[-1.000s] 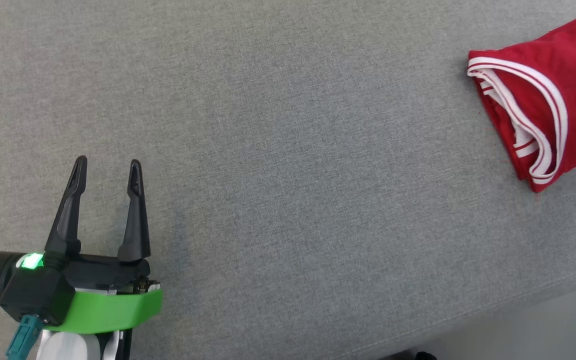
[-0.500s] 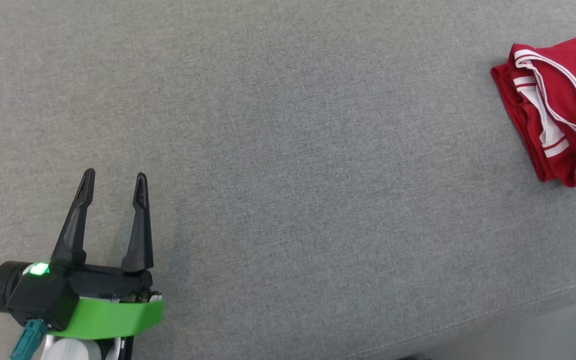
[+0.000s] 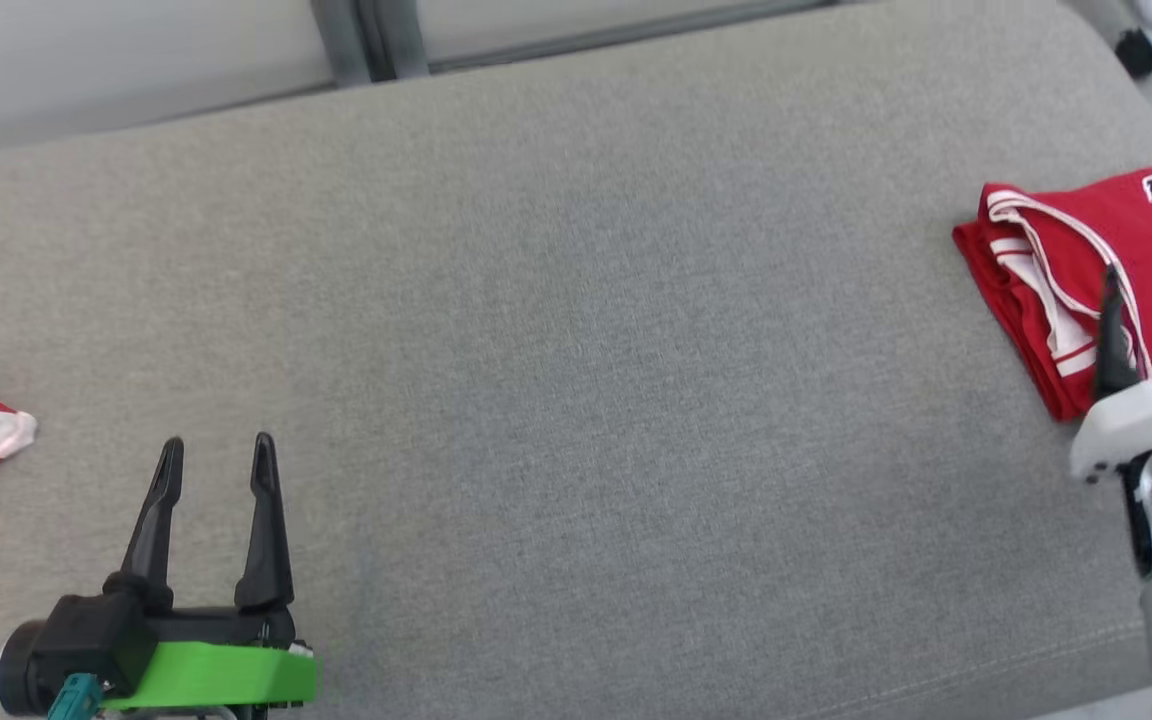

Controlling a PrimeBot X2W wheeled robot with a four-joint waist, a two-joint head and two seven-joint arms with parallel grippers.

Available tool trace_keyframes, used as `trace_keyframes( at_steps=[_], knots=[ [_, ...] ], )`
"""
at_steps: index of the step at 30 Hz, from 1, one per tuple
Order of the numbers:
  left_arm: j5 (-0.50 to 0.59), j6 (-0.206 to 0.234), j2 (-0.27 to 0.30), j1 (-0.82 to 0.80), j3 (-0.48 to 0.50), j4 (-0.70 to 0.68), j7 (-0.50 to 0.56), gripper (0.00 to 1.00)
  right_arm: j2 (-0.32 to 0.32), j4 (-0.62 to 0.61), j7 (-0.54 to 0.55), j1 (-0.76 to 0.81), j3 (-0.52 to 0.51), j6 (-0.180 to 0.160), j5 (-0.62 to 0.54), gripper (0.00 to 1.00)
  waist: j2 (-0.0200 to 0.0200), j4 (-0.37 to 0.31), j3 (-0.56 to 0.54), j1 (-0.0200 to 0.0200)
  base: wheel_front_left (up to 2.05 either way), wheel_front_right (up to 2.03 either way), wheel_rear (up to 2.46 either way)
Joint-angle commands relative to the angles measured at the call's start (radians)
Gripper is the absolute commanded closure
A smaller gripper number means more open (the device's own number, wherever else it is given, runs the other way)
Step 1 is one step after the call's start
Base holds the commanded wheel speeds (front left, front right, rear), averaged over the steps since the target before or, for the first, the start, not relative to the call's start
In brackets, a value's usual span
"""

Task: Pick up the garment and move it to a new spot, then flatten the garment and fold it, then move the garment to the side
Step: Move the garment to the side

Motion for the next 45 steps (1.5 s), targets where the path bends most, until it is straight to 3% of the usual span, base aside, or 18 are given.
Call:
trace_keyframes(
  at_steps=[1,8,18,28,45],
  knots=[
    [-0.013,-0.002,0.001,0.018,0.009,0.016,0.0,0.0,0.015,-0.027,-0.008,0.046,0.02,-0.002,0.035,0.0,0.0,0.038,-0.113,0.0001,0.0,0.0,0.0],
    [-0.047,0.009,-0.004,0.057,0.021,0.081,0.0,0.0,0.085,-0.127,-0.014,0.192,0.112,-0.002,0.113,0.0,0.0,0.06,-0.217,0.0001,0.0,0.0,0.0],
    [-0.065,0.035,-0.003,0.092,0.03,0.17,0.0,0.0,0.151,-0.164,-0.016,0.296,0.2,-0.002,0.144,0.0,0.0,0.078,-0.298,0.0001,0.0,0.0,0.0],
    [-0.076,0.046,-0.003,0.089,0.021,0.202,0.0,0.0,0.167,-0.148,-0.016,0.37,0.259,-0.002,0.126,0.0,0.0,0.105,-0.329,0.0001,0.0,0.0,0.0],
    [-0.08,0.042,-0.003,0.069,0.017,0.206,0.0,0.0,0.17,-0.147,-0.016,0.382,0.253,-0.002,0.121,0.0,0.0,0.093,-0.319,0.0001,0.0,0.0,0.0]
  ],
)
